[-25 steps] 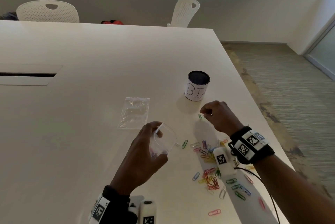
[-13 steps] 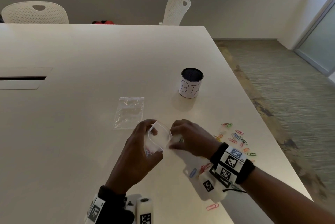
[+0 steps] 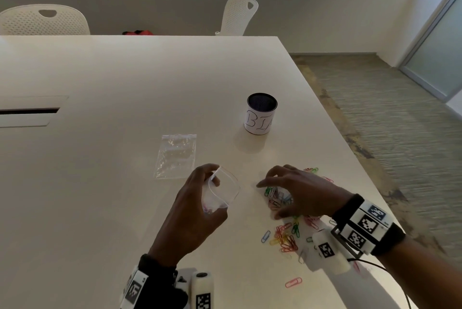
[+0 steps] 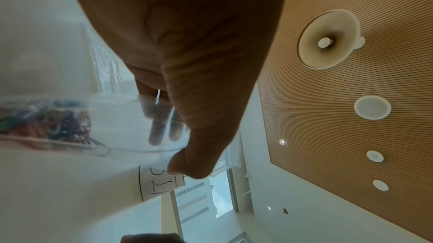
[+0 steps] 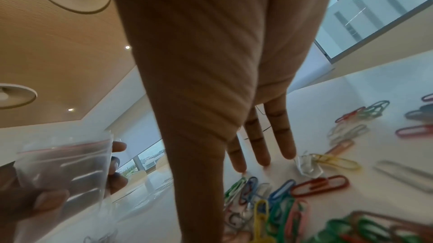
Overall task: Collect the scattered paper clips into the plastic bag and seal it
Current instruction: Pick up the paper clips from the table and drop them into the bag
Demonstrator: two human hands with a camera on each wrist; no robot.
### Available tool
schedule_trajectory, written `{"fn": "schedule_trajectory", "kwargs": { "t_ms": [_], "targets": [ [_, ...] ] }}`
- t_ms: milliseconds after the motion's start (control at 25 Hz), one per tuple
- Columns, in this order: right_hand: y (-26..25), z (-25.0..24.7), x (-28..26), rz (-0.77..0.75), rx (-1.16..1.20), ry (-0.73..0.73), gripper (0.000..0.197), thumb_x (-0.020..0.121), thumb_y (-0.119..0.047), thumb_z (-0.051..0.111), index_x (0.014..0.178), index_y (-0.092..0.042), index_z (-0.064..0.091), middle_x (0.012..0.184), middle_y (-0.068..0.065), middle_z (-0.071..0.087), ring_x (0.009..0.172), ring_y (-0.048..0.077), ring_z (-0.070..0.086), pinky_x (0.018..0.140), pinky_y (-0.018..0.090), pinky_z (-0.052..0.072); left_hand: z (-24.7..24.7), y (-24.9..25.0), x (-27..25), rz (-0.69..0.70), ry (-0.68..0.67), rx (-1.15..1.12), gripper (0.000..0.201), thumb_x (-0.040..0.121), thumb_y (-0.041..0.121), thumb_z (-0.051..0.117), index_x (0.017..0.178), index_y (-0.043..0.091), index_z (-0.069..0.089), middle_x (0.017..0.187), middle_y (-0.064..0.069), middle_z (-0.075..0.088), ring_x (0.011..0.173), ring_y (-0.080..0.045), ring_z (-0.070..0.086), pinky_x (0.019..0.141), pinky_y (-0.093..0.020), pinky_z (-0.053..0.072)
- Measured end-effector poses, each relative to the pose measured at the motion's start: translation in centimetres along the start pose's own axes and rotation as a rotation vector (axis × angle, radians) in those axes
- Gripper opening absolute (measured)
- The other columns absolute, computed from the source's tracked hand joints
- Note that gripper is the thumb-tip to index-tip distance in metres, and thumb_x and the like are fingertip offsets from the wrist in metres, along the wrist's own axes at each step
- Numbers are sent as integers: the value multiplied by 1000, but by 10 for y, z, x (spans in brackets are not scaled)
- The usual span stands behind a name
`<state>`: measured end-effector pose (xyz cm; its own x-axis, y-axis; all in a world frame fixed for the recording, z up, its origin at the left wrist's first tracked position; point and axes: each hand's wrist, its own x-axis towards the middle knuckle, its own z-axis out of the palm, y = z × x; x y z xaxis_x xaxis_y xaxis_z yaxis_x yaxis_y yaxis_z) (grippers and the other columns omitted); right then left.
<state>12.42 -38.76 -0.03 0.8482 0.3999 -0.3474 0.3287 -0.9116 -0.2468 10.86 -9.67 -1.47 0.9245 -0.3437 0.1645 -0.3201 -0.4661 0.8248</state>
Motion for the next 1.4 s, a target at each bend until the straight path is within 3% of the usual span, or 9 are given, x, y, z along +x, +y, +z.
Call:
{"fn": "schedule_trajectory", "kwargs": {
  "t_ms": [200,400,560,720,880,1040,1120,1280,1400],
  "targets": [
    [-3,7,-6,-36,42,48,40,95,-32,71,134,-32,63,142,-9,49,110,2,50,67,3,41,2,0,1,-3,-14,0,68,79,15,81,132,39,46,113,18,56,86,-14,60,69,-23,55],
    [-6,13,0,-56,72,125,14,99,-19,66,111,-19,73,122,-3,63,96,10,69,79,18,57,3,2,1,-5,-19,-3,67,79,13,80,131,40,46,113,17,56,82,-16,59,67,-21,55],
    [-8,17,6,-54,29,173,12,99,-17,65,107,-16,73,113,-2,65,89,13,69,79,23,60,4,2,1,-8,-31,-8,68,79,13,81,132,39,46,114,17,56,76,-8,57,64,-17,52],
    [1,12,7,-18,156,248,4,92,-11,74,94,-14,74,97,-4,70,81,9,69,73,21,59,5,1,3,2,-28,-12,68,80,15,81,133,37,46,113,18,55,90,-7,59,66,-17,53],
    [7,4,0,120,514,386,14,80,-5,85,82,-17,79,78,-3,78,74,4,74,70,13,54,7,3,7,28,-12,-10,67,80,16,81,132,39,44,113,18,57,94,-12,61,78,-18,53],
    [-13,-21,-20,166,928,464,10,81,-5,84,88,-9,78,84,8,81,84,20,79,86,30,62,12,5,7,38,-19,-40,68,79,15,81,132,37,45,113,17,57,95,-12,60,76,-15,53],
    [-31,-37,-28,125,1033,495,12,81,-4,83,91,-7,77,86,11,81,87,23,79,87,32,63,15,6,9,51,-23,-51,67,79,15,80,133,36,47,114,16,57,95,-12,60,72,-15,53],
    [-70,-57,-29,20,946,552,12,82,-7,82,93,-10,78,86,3,81,86,14,79,85,24,63,19,7,11,51,-46,-61,66,79,22,83,133,32,47,114,16,56,92,-10,60,67,-21,57],
    [-90,-54,-17,-38,721,589,10,83,-9,82,92,-13,79,86,-4,80,82,4,76,81,16,60,20,6,12,44,-62,-52,66,80,23,84,133,31,45,116,12,57,98,-12,62,70,-17,58]
  ]
}}
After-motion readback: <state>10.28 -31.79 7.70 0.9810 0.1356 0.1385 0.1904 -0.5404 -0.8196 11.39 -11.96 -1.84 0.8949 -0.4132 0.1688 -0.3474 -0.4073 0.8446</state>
